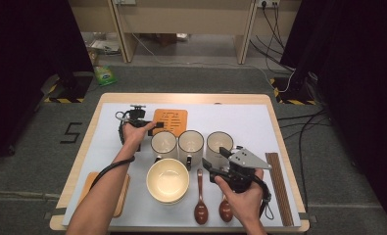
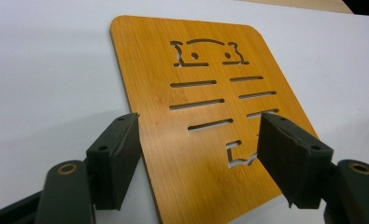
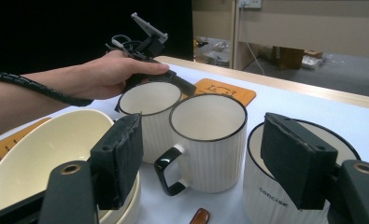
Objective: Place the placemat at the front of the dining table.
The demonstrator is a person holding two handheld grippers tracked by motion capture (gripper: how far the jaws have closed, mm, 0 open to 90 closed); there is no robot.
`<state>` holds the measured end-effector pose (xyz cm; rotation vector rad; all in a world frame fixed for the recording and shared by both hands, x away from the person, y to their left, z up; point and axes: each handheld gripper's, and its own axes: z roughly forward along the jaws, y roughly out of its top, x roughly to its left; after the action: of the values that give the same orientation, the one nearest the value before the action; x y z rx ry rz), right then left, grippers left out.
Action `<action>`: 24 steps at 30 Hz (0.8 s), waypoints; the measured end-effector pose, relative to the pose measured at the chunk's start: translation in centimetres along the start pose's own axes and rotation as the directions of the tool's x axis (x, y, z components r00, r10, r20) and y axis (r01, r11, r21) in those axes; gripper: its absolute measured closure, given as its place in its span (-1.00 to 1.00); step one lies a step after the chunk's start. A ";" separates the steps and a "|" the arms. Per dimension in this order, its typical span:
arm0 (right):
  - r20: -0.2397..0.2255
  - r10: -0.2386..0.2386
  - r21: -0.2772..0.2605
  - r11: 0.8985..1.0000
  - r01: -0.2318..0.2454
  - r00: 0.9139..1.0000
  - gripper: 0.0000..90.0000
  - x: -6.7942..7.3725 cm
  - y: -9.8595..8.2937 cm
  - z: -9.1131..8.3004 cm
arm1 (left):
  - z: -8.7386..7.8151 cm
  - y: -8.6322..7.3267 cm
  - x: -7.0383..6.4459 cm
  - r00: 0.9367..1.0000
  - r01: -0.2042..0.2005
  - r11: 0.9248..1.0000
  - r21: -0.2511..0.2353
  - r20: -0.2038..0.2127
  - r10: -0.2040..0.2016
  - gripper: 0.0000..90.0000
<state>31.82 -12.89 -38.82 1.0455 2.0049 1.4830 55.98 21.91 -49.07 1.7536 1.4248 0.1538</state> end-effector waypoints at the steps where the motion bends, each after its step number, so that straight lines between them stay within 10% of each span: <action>1: 0.001 -0.001 0.000 1.000 0.001 1.000 -0.33 0.0 0.0 0.0 | 0.0 0.0 0.0 1.000 0.001 1.000 0.000 0.001 -0.001 -0.34; 24: 0.004 -0.003 -0.003 1.000 0.003 1.000 -0.33 0.0 0.0 -0.1 | 0.7 0.1 -1.0 0.999 -0.026 1.000 0.015 0.035 0.026 -0.31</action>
<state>31.81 -12.96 -38.77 1.0426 2.0003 1.4806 56.08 20.73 -49.08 1.7793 1.3819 0.1256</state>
